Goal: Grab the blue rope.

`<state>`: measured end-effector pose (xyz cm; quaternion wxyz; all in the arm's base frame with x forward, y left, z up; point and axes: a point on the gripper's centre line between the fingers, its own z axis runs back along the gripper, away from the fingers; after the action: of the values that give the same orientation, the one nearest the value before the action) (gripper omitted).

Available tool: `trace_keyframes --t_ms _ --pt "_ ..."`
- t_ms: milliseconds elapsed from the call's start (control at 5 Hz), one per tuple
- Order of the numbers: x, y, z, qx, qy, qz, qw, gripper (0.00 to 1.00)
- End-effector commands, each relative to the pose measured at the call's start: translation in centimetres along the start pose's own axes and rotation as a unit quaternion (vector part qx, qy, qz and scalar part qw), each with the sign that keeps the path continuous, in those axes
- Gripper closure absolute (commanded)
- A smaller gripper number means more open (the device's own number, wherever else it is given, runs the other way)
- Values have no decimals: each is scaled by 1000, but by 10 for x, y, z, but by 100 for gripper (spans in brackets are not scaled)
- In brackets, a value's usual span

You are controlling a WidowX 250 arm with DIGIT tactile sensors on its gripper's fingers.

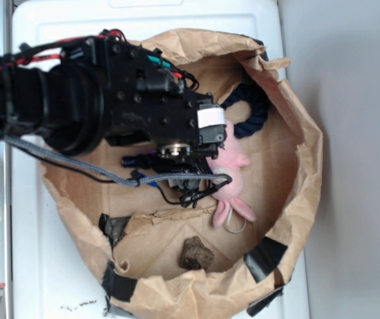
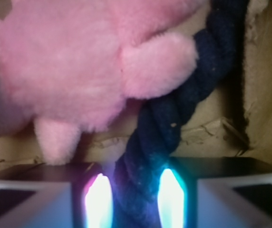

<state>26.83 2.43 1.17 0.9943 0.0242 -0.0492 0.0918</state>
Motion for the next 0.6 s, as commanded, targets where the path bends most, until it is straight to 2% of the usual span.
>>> trace_keyframes --t_ms 0,200,400 --pt "3 4 -2 6 -4 6 1000 100" --pt "7 6 20 4 -10 24 1000 100" --pt "12 13 69 -15 -32 84 996 100"
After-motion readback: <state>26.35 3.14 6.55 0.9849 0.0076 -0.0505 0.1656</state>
